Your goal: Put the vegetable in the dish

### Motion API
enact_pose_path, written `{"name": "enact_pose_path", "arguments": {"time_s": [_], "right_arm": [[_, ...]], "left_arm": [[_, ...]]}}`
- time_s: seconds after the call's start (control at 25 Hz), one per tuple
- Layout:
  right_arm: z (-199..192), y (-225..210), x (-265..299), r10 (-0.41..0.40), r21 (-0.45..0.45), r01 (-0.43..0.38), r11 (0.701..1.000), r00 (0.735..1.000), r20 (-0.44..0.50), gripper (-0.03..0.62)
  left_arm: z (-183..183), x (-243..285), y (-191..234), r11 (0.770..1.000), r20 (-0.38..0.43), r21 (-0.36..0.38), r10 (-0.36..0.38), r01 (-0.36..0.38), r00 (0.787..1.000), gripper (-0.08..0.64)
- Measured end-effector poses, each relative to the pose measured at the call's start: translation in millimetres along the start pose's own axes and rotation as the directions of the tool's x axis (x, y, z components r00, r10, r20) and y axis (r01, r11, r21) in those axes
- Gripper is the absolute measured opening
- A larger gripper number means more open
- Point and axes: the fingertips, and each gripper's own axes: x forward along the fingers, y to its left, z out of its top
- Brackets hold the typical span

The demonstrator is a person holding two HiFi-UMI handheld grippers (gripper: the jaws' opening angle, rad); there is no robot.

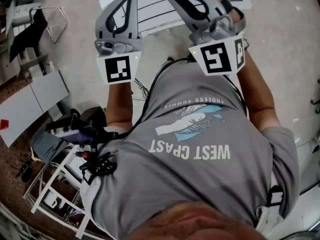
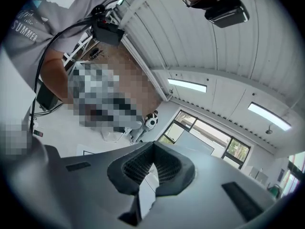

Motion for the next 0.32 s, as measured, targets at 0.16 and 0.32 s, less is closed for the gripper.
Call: {"name": "enact_pose_path", "arguments": {"time_s": [0.16, 0.32], "right_arm": [[15.2, 16.8, -7.2, 0.019, -0.026, -0.019, 0.999, 1.000, 0.005, 0.006], [22.0, 41.8, -17.2, 0.033, -0.022, -0.034, 0.999, 0.999, -0.015, 0.006]], "left_arm": [[11.2, -20.7, -3.6, 1.000, 0.022, -0.013, 0.009, -0.009, 1.000, 0.011], [9.6, -45.6, -15.8, 1.000, 0.033, -0.025, -0.002, 0.002, 0.999, 0.011]]}}
